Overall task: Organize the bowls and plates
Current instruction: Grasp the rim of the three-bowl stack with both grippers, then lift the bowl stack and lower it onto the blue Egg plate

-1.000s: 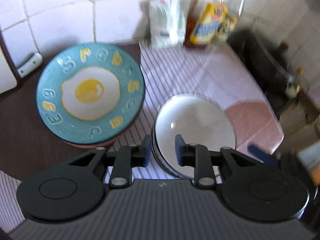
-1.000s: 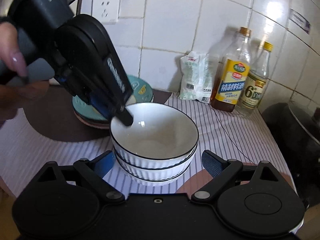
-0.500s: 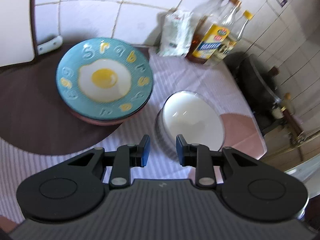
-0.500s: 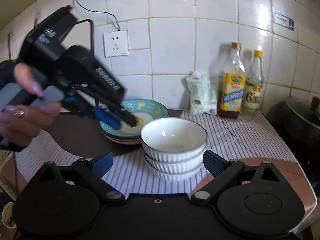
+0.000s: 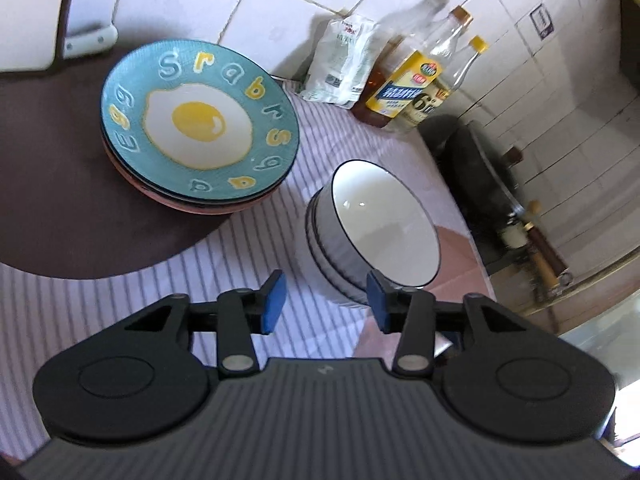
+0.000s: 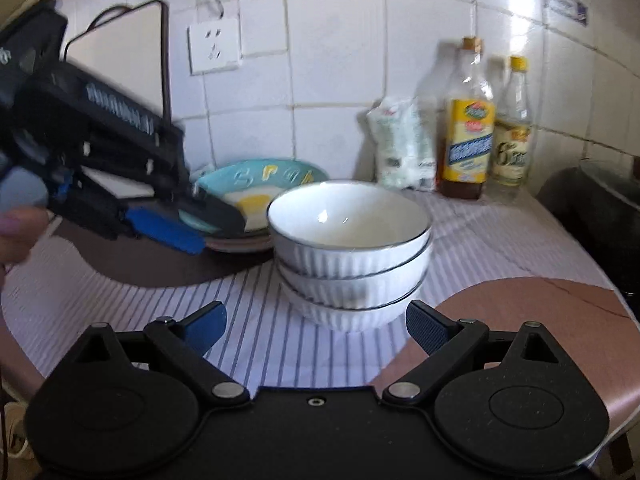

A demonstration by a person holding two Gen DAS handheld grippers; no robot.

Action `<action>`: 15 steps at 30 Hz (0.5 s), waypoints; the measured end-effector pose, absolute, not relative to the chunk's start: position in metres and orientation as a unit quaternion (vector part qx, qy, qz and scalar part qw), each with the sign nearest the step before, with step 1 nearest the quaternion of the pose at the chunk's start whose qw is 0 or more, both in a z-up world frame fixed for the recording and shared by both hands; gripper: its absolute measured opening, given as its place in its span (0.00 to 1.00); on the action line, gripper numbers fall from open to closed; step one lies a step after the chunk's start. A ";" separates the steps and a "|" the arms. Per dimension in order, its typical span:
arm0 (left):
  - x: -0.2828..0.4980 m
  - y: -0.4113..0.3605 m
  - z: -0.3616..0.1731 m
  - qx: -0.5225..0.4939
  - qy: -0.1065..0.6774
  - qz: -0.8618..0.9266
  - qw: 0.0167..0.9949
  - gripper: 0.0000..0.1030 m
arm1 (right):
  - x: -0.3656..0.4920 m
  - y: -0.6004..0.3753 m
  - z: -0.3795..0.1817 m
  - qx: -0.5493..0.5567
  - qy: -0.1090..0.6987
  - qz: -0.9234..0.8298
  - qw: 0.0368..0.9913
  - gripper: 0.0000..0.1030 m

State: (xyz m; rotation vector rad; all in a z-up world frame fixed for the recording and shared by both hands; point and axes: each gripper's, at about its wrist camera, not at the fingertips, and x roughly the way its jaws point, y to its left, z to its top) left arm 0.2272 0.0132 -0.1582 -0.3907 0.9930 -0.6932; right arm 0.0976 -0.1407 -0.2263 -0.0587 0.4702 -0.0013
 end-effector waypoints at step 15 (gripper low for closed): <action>0.287 -0.004 -0.193 -0.242 0.519 -0.343 0.744 0.53 | 0.152 -0.165 -0.266 -0.021 0.262 -0.020 0.965 0.95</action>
